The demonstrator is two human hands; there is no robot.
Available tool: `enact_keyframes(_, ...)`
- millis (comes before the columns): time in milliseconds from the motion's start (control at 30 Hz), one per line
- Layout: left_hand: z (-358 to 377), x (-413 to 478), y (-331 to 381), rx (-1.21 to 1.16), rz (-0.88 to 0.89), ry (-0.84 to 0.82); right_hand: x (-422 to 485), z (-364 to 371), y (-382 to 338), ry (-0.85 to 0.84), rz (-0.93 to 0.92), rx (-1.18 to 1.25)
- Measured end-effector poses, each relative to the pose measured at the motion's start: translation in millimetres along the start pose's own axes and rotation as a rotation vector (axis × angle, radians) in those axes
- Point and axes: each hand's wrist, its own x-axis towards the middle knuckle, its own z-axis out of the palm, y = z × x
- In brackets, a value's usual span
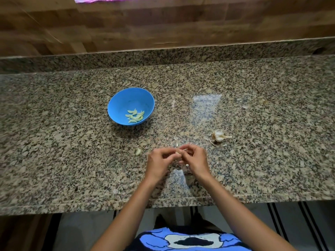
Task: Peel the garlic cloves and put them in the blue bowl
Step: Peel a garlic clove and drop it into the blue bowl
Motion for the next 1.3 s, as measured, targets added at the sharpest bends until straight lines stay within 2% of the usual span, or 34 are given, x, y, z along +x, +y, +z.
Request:
enact_keyframes(133, 5.2, -0.5, 3.2, -0.318, -0.111, 0.067, -0.4, -1.7, -1.7, 0.002, -0.014, 0.094)
enact_keyframes(233, 2.5, -0.3, 5.6, -0.388, -0.161, 0.076, 0.3, -6.9, 2.2, -0.059, -0.039, 0.101)
enact_keyframes(300, 3.1, 0.0, 5.6, -0.414, -0.181, 0.067, 0.2, -8.2, 4.1, -0.066, -0.122, -0.013)
enact_keyframes(433, 6.1, -0.2, 3.3, -0.429, -0.188, 0.073, -1.0, -7.4, 5.1, 0.014, -0.424, -0.435)
enact_keyframes(500, 6.4, -1.0, 3.5, -0.456, -0.209, 0.057, -0.2, -7.7, 5.7, 0.045, -0.552, -0.569)
enact_keyframes(633, 2.7, 1.9, 4.2, -0.464, -0.170, 0.039, 1.2, -8.1, 5.7, 0.101, -0.642, -0.709)
enact_keyframes(733, -2.8, 5.7, 3.9, -0.497, -0.147, -0.002, -0.2, -4.8, 2.5, 0.073, -0.447, -0.606)
enact_keyframes(867, -7.0, 7.9, -2.1, -0.597, -0.134, -0.045, -5.3, -8.8, -14.3, -0.169, -0.009, -0.034)
enact_keyframes(933, -8.2, 9.2, -0.7, -0.592, -0.129, -0.098, -7.0, -13.7, -16.8, -0.250, 0.141, 0.109)
enact_keyframes(1000, -9.1, 10.5, 1.8, -0.651, -0.166, -0.158, -6.9, -17.0, -12.5, -0.291, 0.266, 0.221)
enact_keyframes(1067, -8.9, 10.8, 3.9, -0.766, -0.246, -0.194, -6.3, -14.5, -7.3, -0.267, 0.286, 0.287)
enact_keyframes(1100, -7.6, 9.9, 4.7, -0.800, -0.291, -0.198, -6.8, -11.6, -4.8, -0.225, 0.208, 0.216)
enact_keyframes(1133, -5.9, 8.4, 4.8, -0.815, -0.336, -0.193, -6.8, -8.8, -1.8, -0.160, 0.061, 0.039)
enact_keyframes(1200, -3.9, 4.7, 4.5, -0.860, -0.423, -0.174, -4.4, -5.7, 6.0, 0.048, -0.395, -0.504)
enact_keyframes(1233, -3.6, 4.2, 4.6, -0.900, -0.465, -0.173, -4.0, -4.5, 6.7, 0.133, -0.624, -0.694)
enact_keyframes(1300, -3.1, 5.0, 5.2, -1.021, -0.541, -0.202, -0.2, -6.8, 8.8, 0.169, -0.899, -0.866)
